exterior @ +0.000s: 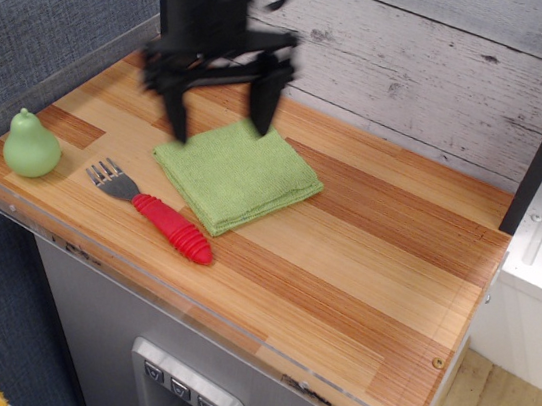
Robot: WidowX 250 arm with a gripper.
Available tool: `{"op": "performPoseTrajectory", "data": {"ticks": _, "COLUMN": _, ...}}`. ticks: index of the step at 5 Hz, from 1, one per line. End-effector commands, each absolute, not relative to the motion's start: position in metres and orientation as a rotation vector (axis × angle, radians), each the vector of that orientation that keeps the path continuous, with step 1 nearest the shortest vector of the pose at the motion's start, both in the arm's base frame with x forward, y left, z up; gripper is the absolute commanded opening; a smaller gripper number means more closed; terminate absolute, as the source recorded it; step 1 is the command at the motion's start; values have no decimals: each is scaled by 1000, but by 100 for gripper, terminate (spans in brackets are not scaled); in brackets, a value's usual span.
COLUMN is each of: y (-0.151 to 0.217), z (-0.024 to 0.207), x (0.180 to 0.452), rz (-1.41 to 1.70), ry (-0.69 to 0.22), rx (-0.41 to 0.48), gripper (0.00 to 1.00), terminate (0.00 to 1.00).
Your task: Move the red fork so that it is behind the green cloth and facing the green fruit.
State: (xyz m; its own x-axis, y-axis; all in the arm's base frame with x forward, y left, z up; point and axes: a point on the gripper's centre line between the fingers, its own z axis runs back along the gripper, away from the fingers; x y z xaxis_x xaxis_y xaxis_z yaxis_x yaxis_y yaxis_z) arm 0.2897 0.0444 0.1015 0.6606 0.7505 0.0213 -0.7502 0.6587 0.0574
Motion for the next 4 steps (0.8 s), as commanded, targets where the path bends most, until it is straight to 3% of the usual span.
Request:
{"op": "performPoseTrajectory", "data": {"ticks": 1, "y": 49, "z": 121, "x": 309, "rz": 466, "ry": -85, "rx": 135, "gripper": 100, "terminate": 0}}
{"op": "performPoseTrajectory", "data": {"ticks": 2, "y": 61, "z": 128, "x": 321, "rz": 304, "ry": -159, "rx": 156, "gripper": 100, "terminate": 0}}
{"op": "performPoseTrajectory", "data": {"ticks": 3, "y": 61, "z": 128, "x": 321, "rz": 304, "ry": -159, "rx": 156, "gripper": 100, "terminate": 0}}
{"op": "performPoseTrajectory", "data": {"ticks": 4, "y": 61, "z": 128, "x": 321, "rz": 304, "ry": -159, "rx": 156, "gripper": 100, "terminate": 100}}
